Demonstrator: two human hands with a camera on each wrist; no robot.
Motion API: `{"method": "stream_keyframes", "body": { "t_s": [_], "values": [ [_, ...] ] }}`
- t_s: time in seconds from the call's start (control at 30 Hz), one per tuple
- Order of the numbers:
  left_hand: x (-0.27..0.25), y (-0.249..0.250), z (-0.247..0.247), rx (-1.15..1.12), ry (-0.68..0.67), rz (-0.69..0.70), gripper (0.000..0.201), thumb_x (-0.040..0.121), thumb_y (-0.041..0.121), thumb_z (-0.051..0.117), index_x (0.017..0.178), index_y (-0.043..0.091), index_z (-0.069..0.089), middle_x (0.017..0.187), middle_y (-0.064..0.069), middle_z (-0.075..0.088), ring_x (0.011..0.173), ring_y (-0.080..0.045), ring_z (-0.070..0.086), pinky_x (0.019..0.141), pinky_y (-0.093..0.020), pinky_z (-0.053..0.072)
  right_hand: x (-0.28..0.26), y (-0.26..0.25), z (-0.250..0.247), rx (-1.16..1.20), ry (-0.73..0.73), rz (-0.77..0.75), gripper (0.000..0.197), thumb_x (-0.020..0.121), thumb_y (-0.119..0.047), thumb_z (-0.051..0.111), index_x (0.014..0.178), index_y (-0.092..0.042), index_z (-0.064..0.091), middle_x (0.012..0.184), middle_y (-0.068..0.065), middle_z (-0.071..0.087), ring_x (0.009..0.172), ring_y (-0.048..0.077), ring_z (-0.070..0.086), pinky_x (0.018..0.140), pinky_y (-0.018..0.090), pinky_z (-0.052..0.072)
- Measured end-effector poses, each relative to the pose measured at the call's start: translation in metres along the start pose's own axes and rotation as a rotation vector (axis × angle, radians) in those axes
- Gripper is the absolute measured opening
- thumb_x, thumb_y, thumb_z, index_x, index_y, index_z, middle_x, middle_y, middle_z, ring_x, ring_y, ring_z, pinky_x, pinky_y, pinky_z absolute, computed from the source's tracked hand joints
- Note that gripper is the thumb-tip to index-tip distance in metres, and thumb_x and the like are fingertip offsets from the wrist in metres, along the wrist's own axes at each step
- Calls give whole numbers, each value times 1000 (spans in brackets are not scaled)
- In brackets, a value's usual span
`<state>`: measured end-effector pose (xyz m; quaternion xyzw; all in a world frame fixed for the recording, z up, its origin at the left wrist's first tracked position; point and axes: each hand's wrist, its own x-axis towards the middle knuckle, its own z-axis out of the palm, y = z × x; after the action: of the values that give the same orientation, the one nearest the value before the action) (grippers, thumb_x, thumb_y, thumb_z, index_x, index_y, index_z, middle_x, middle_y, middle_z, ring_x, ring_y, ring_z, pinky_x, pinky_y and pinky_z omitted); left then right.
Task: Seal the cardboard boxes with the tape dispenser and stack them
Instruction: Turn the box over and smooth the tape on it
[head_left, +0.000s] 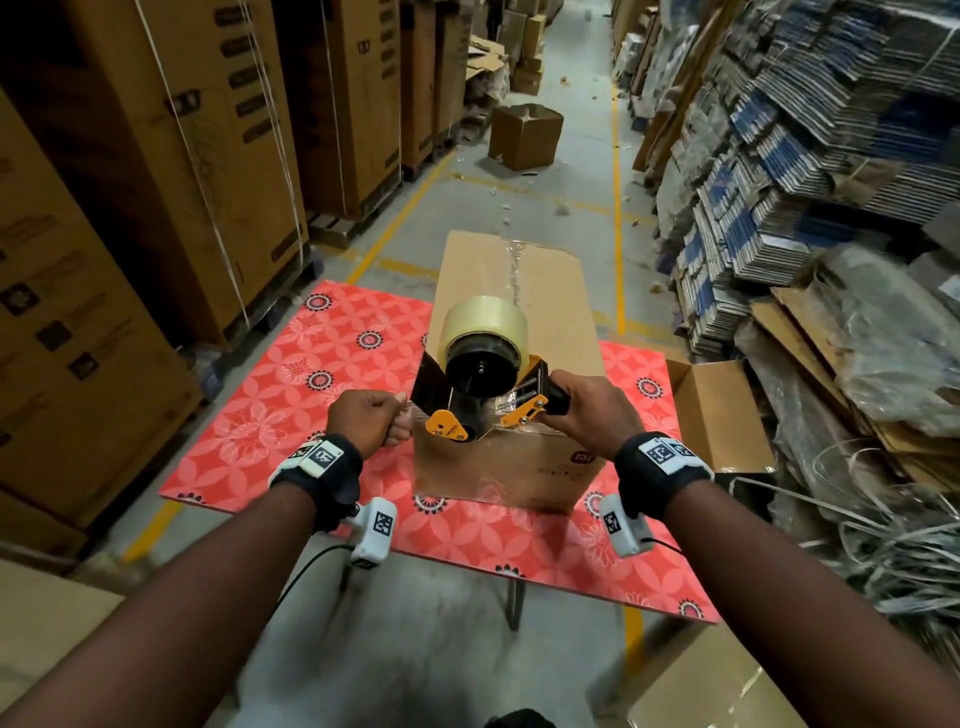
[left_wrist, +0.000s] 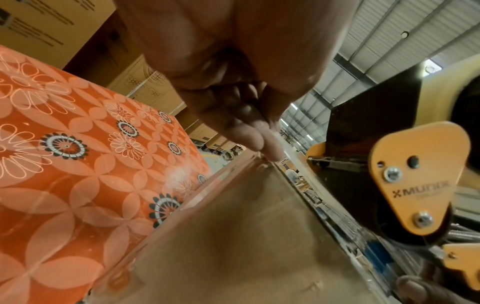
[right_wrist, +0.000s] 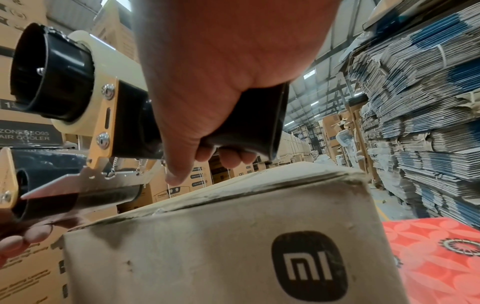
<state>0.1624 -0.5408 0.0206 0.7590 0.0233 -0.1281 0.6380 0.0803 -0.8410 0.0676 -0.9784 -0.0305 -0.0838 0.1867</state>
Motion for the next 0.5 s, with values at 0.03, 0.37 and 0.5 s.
{"method": "stream_keyframes", "body": {
  "t_s": [0.03, 0.37, 0.5],
  "values": [
    [2, -4, 2, 12, -5, 0, 28, 94, 13, 58, 69, 7, 68, 70, -23, 69, 53, -24, 61, 48, -24, 52, 1, 1, 2, -19, -12, -2, 31, 78, -35, 79, 81, -30, 49, 67, -10, 57, 66, 20, 58, 53, 36, 42],
    [7, -34, 23, 101, -151, -255, 41, 102, 43, 36, 94, 15, 65, 72, -18, 68, 51, -20, 55, 41, -17, 39, 4, 6, 7, -57, -52, -59, 34, 80, -31, 80, 107, -25, 61, 93, 0, 73, 86, 28, 66, 61, 32, 44],
    [17, -46, 15, 298, -85, -234, 24, 96, 32, 54, 88, 13, 66, 65, -6, 67, 51, -19, 56, 50, -22, 41, 5, 8, 8, -48, -57, -64, 37, 79, -33, 80, 110, -28, 60, 96, 0, 73, 88, 28, 66, 64, 35, 48]
  ]
}}
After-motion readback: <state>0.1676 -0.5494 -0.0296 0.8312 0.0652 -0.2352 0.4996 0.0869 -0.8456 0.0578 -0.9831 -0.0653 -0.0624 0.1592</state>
